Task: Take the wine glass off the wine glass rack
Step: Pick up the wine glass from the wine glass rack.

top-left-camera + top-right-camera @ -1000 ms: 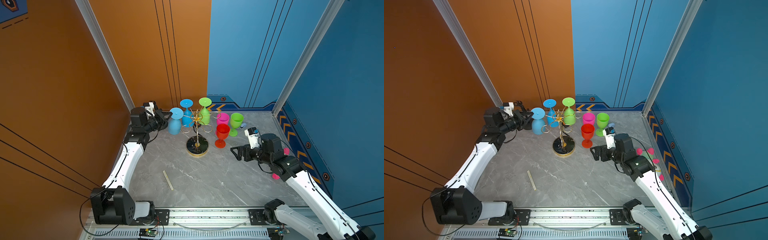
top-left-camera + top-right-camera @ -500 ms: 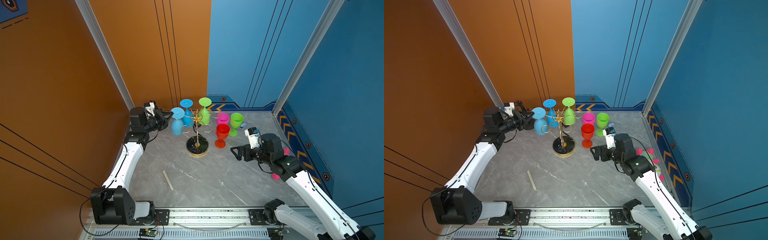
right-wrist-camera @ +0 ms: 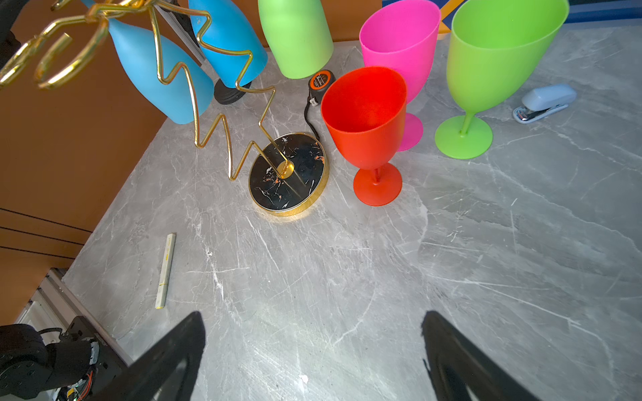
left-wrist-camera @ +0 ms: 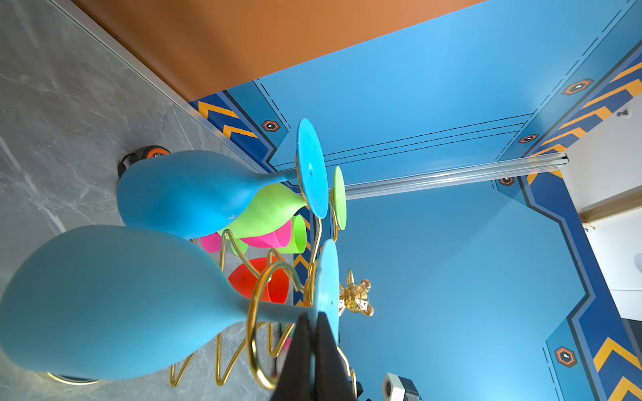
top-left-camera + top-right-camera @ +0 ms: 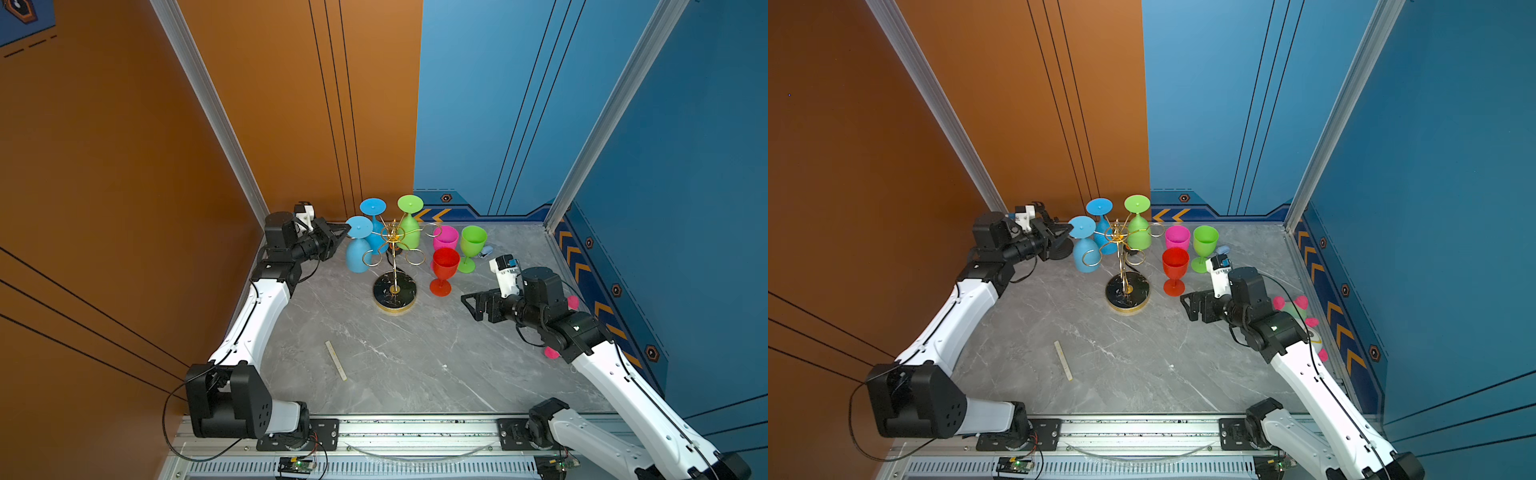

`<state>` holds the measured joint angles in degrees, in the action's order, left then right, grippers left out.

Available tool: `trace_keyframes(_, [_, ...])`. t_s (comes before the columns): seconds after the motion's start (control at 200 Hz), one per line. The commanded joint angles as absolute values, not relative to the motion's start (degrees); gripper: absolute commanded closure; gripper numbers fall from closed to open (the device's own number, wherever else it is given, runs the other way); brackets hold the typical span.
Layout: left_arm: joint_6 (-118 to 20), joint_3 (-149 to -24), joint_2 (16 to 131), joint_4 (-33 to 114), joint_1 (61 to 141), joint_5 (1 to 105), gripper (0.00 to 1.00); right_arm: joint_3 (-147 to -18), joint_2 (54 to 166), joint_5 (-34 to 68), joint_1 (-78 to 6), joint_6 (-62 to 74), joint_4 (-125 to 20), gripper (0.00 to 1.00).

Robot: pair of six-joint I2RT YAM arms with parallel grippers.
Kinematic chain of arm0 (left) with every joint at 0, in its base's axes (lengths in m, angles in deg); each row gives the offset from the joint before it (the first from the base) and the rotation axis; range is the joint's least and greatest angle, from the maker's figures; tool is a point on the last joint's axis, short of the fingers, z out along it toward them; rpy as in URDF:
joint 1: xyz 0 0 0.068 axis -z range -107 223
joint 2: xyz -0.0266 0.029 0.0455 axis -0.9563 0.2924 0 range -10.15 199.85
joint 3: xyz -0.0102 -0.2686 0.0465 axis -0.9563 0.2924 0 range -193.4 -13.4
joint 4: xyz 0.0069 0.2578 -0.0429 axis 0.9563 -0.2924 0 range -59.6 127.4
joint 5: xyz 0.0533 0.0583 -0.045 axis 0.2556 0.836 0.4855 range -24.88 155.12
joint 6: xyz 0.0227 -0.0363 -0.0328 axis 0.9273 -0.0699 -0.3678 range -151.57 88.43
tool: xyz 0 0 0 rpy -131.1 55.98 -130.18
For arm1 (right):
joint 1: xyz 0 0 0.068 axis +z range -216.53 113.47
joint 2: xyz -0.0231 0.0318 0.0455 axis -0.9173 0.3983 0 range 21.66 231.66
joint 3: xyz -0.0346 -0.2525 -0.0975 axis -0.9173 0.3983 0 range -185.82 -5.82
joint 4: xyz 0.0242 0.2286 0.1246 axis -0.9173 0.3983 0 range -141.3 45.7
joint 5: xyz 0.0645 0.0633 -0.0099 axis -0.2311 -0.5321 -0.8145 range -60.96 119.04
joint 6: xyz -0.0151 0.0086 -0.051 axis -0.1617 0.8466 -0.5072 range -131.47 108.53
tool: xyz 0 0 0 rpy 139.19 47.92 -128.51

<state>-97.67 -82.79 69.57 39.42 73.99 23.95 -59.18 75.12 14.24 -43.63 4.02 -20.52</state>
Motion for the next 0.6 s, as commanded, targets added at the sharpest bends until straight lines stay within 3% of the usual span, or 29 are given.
trace_keyframes(0.0, [-98.1, -85.5, 70.3, 40.9, 74.6, 22.0, 1.0, -57.9, 74.7, 14.3, -43.9, 4.6, -22.1, 0.03])
trace_keyframes(0.596, [-99.3, -90.0, 75.3, 40.9, 75.0, 19.2, 1.0, -56.9, 73.4, 13.9, -44.2, 5.1, -22.6, 0.02])
